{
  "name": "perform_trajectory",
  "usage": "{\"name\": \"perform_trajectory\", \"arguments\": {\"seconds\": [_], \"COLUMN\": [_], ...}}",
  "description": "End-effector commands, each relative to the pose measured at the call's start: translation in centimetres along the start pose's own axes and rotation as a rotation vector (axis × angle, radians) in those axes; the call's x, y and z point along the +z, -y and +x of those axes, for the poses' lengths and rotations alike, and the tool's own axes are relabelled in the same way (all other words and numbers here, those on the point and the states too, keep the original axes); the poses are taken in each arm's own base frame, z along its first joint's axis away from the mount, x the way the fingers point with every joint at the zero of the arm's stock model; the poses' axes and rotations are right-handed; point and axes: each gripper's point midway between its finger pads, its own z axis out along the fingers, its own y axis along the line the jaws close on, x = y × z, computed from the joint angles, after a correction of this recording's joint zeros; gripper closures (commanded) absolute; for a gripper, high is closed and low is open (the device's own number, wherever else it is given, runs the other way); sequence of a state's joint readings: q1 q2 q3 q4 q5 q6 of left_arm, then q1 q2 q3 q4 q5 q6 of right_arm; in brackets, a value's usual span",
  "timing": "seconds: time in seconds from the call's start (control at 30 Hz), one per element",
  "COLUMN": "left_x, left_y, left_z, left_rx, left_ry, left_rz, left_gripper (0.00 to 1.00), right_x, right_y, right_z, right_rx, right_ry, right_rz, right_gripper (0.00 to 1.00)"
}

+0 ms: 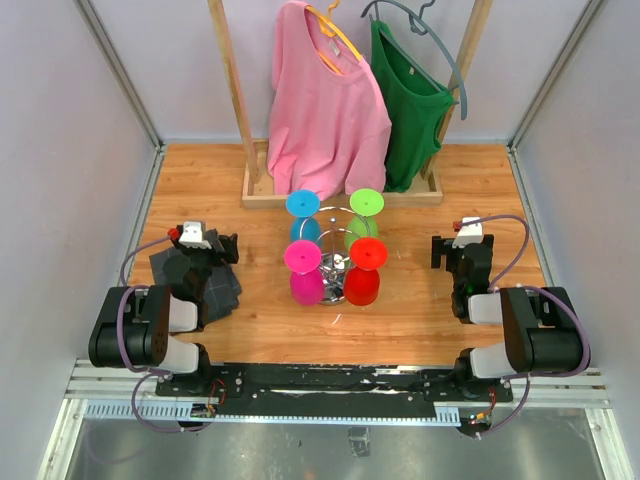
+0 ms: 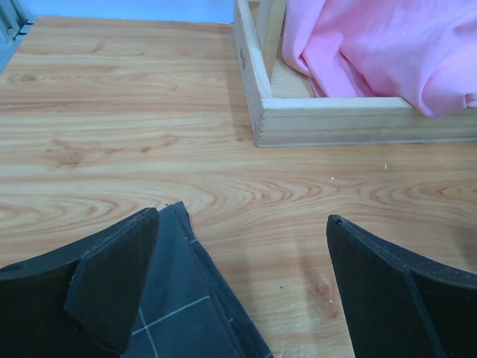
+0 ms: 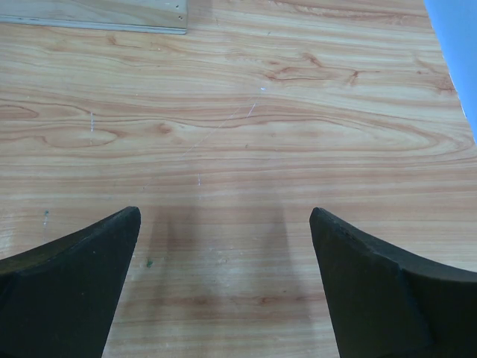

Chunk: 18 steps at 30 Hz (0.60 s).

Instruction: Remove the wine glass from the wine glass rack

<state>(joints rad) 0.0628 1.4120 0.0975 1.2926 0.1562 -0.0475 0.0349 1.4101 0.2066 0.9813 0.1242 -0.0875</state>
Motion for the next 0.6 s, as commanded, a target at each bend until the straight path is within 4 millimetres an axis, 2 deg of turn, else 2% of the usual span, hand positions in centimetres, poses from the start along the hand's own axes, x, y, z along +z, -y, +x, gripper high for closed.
{"name": "perform_trajectory", "arguments": {"seconds": [0.0,0.37,0.47,0.53,0.57], "left_x": [0.5,0.6,0.5,0.8,0.9], "left_y": [-0.3,-0.1,0.2,0.6,0.7], "left_z": [-0.8,-0.8,-1.8,-2.8,-2.9], "left_rx": [0.027,0.043,0.045,0.053,0.050], "left_ry": [0.027,0.024,0.039,0.011,-0.026], "left_rz": [-0.018,-0.016,-0.008,0.013,0.019], "left_gripper": [0.01,0.00,0.01,0.01,0.01], "right_x": [0.5,0.5,0.3,-0.4,-1.1], "right_y": [0.1,0.1,1.5,2.7,3.4], "right_z": [-1.9,-1.9,-2.7,-4.0,-3.7], "right_rx": [-0.013,-0.010,0.016,0.019,0.027], "right_ry": [0.051,0.049,0.058,0.023,-0.034], "right_rz": [0.013,0.009,0.085,0.133,0.173], "right_gripper": [0.02,0.02,0.02,0.02,0.02]}}
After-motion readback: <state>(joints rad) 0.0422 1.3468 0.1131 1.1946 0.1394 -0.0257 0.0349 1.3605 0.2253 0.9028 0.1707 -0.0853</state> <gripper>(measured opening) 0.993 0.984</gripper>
